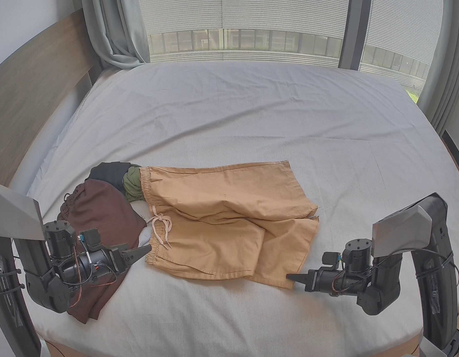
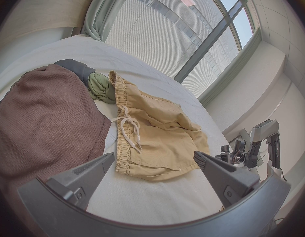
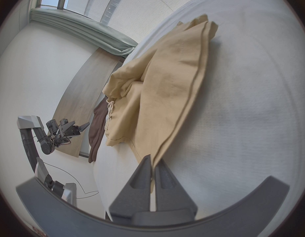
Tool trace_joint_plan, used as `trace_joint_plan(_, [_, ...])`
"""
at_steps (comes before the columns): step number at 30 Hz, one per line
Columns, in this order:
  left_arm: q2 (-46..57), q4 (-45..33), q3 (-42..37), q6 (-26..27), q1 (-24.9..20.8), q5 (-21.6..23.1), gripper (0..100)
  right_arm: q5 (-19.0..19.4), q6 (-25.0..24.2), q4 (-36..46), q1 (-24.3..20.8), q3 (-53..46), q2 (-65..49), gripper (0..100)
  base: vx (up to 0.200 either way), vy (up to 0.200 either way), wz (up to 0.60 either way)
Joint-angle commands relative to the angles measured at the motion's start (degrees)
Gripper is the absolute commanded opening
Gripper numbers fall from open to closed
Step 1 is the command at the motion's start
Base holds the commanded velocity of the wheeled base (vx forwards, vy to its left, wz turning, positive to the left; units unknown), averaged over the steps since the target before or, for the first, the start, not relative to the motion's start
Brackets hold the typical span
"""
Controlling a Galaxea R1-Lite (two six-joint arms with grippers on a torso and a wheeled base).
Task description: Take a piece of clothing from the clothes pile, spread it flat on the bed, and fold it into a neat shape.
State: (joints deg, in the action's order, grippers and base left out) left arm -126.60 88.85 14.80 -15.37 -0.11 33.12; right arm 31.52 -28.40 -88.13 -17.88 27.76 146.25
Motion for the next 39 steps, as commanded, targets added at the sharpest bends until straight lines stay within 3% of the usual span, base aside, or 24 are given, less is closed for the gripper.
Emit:
trace_joint_plan(1, [-0.1,0.0,0.1,0.0,-0.1,0.0,100,0.6,1.4,0.0,2.5,-2.4,-3.3,0,0.000,0.000,0.00])
trace_joint_plan(15, [-4.4,0.0,1.7,1.3,1.4,0.1,100,0.6,4.2,0.1,7.9,-3.9,-4.0,0,0.000,0.000,0.00])
trace_joint_plan(22, [-6.4,0.0,2.8,1.0,1.1,0.1,100,0.6,4.3,0.0,8.0,-4.4,-3.4,0,0.000,0.000,0.00])
trace_joint_plan(23, [-6.6,0.0,3.2,0.9,1.1,0.1,100,0.6,4.3,0.0,7.9,-4.1,-3.4,100,0.000,0.000,0.00])
trace_joint_plan(39, [-12.5,0.0,5.6,-2.2,-0.5,0.1,100,0.2,4.1,-0.1,7.7,-2.9,-4.0,100,0.000,0.000,0.00])
